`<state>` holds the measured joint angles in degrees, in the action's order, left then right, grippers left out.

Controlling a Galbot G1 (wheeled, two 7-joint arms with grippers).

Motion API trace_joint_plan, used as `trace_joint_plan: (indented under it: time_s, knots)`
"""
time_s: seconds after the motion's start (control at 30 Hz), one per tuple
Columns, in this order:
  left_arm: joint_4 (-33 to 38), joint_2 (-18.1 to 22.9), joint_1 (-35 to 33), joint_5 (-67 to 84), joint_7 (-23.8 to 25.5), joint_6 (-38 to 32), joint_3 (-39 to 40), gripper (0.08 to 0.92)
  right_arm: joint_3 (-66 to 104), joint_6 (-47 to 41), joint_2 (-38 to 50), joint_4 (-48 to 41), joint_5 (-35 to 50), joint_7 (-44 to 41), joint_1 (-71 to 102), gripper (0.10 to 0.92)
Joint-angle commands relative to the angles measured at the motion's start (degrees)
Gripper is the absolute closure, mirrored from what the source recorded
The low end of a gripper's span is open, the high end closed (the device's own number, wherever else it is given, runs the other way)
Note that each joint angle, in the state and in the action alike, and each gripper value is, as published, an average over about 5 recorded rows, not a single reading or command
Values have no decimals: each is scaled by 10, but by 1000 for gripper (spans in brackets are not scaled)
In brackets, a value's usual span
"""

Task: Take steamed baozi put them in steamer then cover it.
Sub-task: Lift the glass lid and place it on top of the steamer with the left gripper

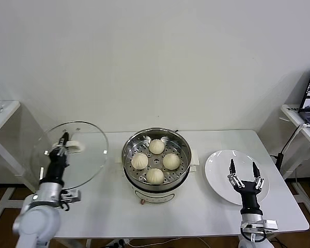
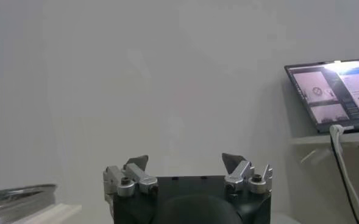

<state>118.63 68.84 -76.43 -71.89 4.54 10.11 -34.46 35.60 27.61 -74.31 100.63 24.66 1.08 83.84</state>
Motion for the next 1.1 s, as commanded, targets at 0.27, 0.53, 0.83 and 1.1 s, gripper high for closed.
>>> trace_joint_plan:
  time_s: [0.27,0.53,0.83,1.1]
  knots:
    - [17,7,214,-48,155,213,379,804,15,2,-12,4,-12,0,12,203]
    - [-33,49,272,-58,168,274,423,804,21,1,-19,2,-19,1,12,203]
    - [-76,96,278,-124,171,268,446,804,18,0,-25,-4,-30,3,9,203]
    - [-114,123,272,-166,173,256,441,804,18,2,-30,-9,-37,4,8,203]
